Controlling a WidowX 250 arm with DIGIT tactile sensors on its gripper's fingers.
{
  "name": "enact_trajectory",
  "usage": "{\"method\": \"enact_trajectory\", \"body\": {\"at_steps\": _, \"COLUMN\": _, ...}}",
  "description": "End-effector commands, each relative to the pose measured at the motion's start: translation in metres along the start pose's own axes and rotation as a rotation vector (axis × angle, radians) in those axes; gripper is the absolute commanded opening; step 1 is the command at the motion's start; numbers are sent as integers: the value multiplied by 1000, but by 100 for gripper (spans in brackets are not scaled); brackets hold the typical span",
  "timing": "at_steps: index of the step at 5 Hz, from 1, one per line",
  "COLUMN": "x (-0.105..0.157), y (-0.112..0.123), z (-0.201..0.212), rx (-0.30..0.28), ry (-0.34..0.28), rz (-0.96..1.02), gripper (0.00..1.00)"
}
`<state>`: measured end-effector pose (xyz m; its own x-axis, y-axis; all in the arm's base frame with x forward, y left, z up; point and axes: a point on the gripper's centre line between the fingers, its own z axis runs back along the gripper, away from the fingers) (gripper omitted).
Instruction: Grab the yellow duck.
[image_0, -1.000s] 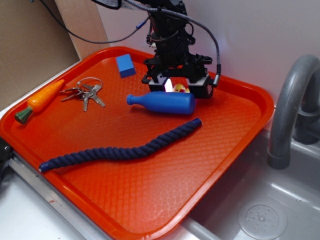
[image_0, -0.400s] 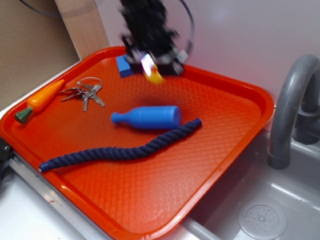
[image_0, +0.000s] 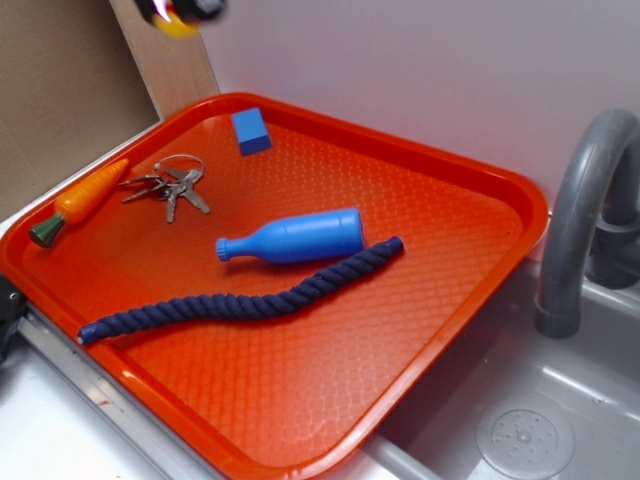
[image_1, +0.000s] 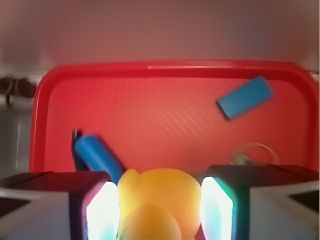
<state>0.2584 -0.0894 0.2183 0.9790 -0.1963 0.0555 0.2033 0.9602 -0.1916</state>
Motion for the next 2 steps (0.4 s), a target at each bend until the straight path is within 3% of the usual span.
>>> {"method": "enact_trajectory", "body": {"at_steps": 1, "x": -19, "y": 4, "z": 41, "rx": 138, "ry": -15, "rz": -108, "gripper": 0}}
{"method": "enact_trajectory", "body": {"at_steps": 2, "x": -30, "y": 3, "z": 34, "rx": 167, "ry": -19, "rz": -113, "gripper": 0}}
